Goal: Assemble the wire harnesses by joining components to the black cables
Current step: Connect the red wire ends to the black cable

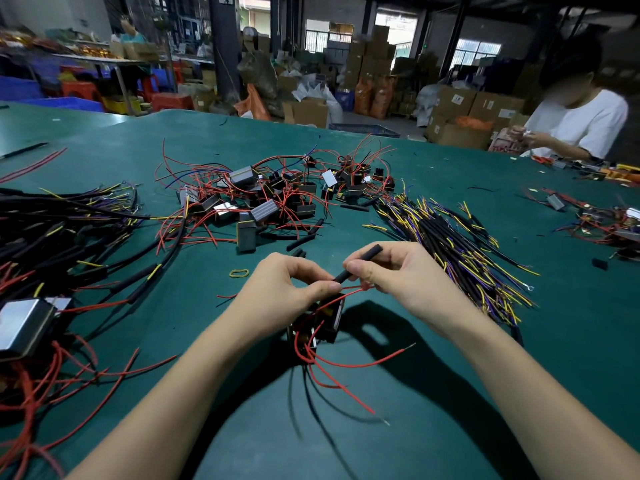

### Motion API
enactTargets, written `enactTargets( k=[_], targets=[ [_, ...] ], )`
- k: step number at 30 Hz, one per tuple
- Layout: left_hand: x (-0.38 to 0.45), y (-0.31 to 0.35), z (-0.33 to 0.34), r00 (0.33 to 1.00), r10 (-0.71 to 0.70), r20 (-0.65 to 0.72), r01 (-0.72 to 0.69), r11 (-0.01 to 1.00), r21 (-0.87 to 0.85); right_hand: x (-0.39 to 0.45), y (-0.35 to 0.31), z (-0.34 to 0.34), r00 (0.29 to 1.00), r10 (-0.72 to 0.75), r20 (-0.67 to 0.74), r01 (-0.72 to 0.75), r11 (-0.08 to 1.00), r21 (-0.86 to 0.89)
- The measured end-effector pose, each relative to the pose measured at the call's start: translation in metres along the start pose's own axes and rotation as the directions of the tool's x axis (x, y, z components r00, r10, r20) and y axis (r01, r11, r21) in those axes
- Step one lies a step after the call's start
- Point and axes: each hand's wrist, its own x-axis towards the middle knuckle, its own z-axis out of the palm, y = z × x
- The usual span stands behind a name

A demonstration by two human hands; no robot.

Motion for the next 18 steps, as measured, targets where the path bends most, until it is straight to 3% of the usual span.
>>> enactTargets(
  k=[4,10,18],
  targets=[
    [0.001,-0.001,0.005,0.998,0.004,-0.065,-0.006,1.0,-0.026,0.0,0.0,-0.001,1.0,0.018,-0.019,-0.018,1.0,-0.007],
    [-0.002,0.0,0.01,1.0,0.014,0.018,-0.011,0.989,-0.148,-0.001,0.006,0.006,0.997,0.024,-0.079,-0.03,0.996,-0.082],
    [0.0,-0.003,0.013,0.999,0.035,-0.032,-0.034,0.999,0.029,0.0,-0.002,-0.01,0.998,0.063,-0.02,-0.063,0.998,0.001]
  ],
)
